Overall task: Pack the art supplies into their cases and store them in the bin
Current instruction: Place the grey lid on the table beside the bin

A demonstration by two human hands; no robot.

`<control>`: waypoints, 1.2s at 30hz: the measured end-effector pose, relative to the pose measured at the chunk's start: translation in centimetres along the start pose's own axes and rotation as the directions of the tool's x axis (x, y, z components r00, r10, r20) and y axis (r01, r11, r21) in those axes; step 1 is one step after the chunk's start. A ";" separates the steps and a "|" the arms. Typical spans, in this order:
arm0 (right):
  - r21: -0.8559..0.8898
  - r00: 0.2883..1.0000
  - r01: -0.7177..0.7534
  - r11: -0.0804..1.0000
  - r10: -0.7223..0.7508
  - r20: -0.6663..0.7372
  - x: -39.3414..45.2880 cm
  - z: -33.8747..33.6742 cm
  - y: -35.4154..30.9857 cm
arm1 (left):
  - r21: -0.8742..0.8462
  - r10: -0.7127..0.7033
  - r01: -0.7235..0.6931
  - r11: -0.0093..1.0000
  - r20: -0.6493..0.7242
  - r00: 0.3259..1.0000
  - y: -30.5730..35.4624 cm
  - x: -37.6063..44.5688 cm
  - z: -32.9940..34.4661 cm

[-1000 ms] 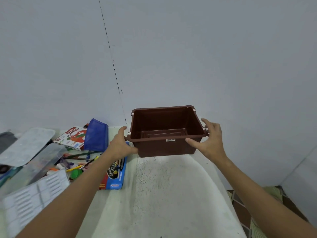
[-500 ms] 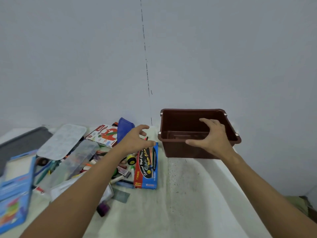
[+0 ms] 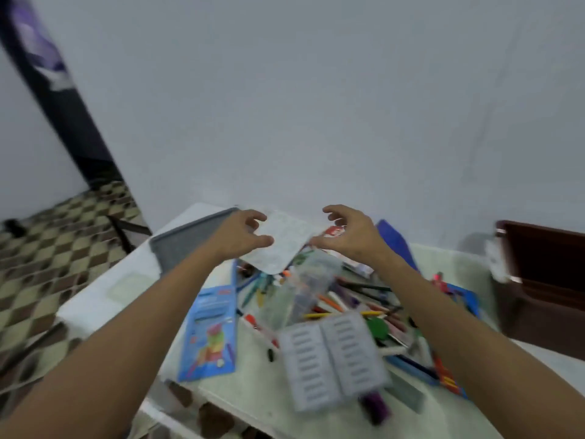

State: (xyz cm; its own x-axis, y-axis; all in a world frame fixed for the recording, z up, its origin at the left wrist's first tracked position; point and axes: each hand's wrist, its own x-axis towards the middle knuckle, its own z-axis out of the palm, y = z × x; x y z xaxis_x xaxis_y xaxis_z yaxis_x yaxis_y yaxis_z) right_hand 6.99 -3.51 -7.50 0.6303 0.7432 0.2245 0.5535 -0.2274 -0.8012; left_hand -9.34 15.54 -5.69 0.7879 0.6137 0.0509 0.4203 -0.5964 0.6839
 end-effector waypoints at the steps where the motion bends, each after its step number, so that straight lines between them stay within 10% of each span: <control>1: 0.011 1.000 0.010 1.000 -0.010 0.029 1.8 2.3 -1.1 | 0.026 -0.008 0.009 1.000 -0.029 1.000 -1.8 0.6 -2.1; 16: -0.180 0.937 -0.074 0.981 0.130 0.323 20.9 22.6 -2.9 | 0.005 -0.546 0.548 0.837 -0.069 0.835 -24.7 7.6 -12.8; 28: -0.455 0.891 -0.139 0.880 0.312 0.330 23.1 25.5 1.2 | -0.041 -0.676 0.675 0.736 -0.020 0.736 -28.2 10.1 -9.4; 36: -0.328 0.915 -0.263 0.908 0.342 0.213 23.0 24.3 1.9 | -0.461 -0.665 0.583 0.669 -0.020 0.747 -27.9 10.2 -9.5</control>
State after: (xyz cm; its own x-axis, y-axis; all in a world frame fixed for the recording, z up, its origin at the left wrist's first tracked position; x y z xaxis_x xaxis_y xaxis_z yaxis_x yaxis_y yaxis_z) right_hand 9.34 28.42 -17.31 0.6502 0.7365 -0.1863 0.5153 -0.6078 -0.6042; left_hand -17.29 43.43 -17.34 0.3002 0.8651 -0.4019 0.5329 0.1973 0.8229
